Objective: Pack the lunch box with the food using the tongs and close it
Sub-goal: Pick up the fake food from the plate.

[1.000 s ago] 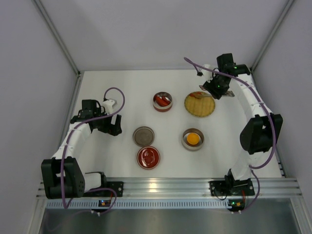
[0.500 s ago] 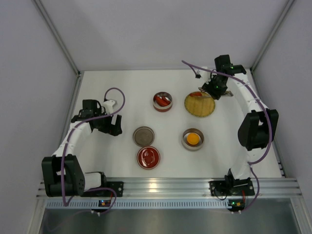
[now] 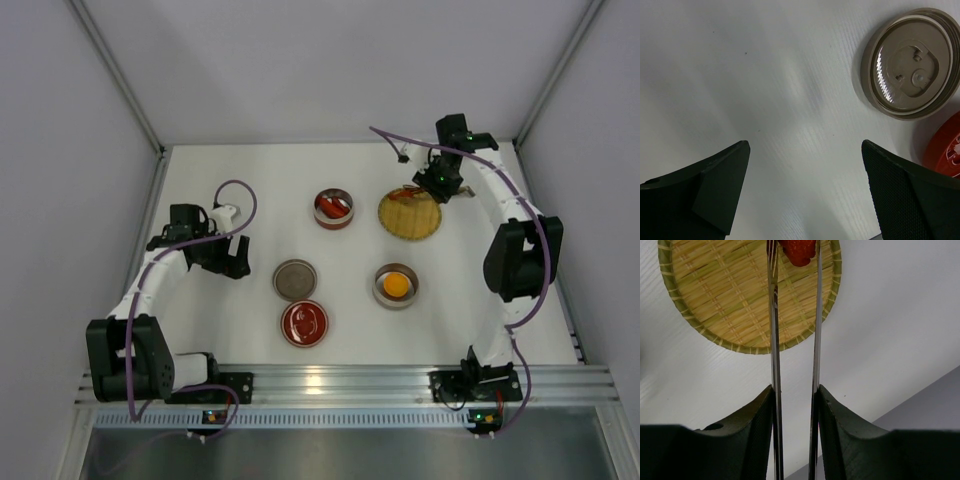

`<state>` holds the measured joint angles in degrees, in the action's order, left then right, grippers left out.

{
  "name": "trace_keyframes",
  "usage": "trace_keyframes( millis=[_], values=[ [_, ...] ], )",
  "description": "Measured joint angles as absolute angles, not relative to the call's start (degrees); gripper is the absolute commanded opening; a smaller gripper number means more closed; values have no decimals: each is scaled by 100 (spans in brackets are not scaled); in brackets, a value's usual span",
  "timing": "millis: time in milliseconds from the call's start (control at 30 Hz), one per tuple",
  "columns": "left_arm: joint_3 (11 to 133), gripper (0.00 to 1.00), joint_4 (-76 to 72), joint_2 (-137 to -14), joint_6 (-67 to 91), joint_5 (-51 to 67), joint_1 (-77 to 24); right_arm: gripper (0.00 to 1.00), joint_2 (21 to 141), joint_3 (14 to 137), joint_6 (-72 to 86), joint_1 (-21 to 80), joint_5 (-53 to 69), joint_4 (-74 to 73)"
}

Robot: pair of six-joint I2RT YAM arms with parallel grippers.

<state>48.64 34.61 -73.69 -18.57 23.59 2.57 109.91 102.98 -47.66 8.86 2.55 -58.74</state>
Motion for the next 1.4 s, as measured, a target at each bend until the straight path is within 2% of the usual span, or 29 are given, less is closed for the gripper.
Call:
trace_keyframes(
  millis=[333,700,1067,1400],
  values=[
    [4864,98,3446,-7443,-1813,2357,257,13,10991,10318,-4801,886,272,-5905],
    [4864,98,3446,-7452,-1791,2357,257,6,10606,10320,-4466,886,578,-6090],
    [4864,98,3441,-7452,-1789,2357,257,1,10235,10331,-2934,1020,1538,-6676],
    [4864,98,3426,-7452,-1741,2373,257,0,10197,10331,-1662,1645,2346,-6650]
  ],
)
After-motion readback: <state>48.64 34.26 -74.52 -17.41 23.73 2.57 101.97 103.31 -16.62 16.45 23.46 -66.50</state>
